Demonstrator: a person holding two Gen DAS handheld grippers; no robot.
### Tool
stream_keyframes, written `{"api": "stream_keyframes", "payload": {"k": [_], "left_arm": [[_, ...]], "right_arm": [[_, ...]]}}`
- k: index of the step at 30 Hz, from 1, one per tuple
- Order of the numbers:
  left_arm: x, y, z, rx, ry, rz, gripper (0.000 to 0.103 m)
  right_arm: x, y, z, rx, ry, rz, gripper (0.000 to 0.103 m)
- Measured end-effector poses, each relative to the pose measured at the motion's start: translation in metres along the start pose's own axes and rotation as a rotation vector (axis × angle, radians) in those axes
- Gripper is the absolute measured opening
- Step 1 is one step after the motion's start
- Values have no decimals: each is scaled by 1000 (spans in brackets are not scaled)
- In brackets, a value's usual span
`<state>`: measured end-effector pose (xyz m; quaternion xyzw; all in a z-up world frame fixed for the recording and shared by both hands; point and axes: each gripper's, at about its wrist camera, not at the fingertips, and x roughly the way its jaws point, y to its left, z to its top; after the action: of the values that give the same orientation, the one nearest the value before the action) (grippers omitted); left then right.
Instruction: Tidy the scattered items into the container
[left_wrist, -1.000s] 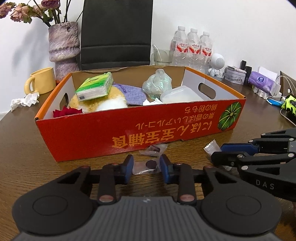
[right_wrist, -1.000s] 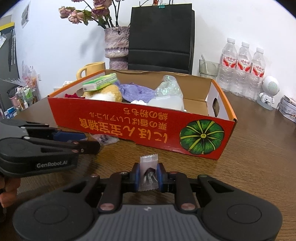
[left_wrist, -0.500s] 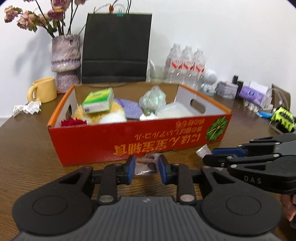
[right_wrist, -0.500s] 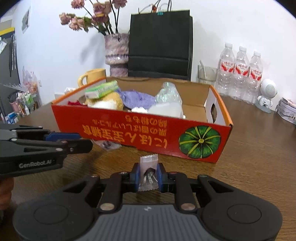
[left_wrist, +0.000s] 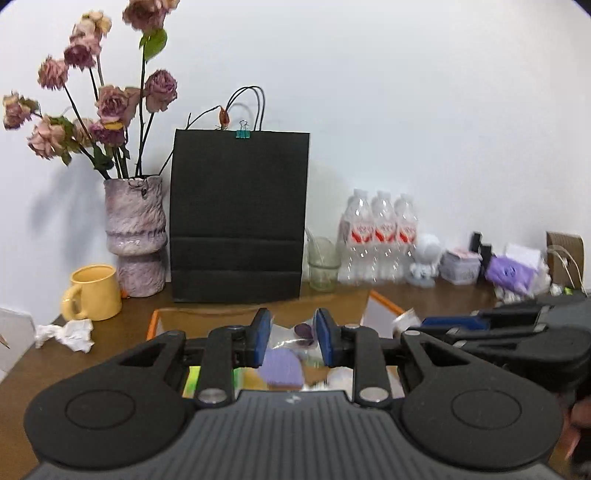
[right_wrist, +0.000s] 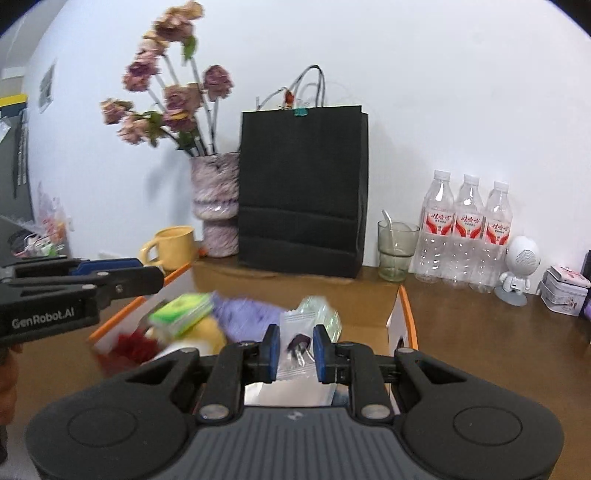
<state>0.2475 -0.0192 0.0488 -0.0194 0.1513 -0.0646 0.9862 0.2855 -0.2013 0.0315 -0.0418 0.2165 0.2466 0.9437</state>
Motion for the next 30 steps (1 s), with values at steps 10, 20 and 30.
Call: {"api": "stream_keyframes", "payload": {"k": [10,20,30], "left_arm": [[70,16,-25,-41,118,58,28],[60,11,-19,-3,106,145,103],[60,11,-18,-10,118,142,103]], "right_arm": [[63,-23,-13,57,94,-70,18],[60,-16,-12,12,132,-93,100],[59,-14,-11,4,141,-99,101]]}}
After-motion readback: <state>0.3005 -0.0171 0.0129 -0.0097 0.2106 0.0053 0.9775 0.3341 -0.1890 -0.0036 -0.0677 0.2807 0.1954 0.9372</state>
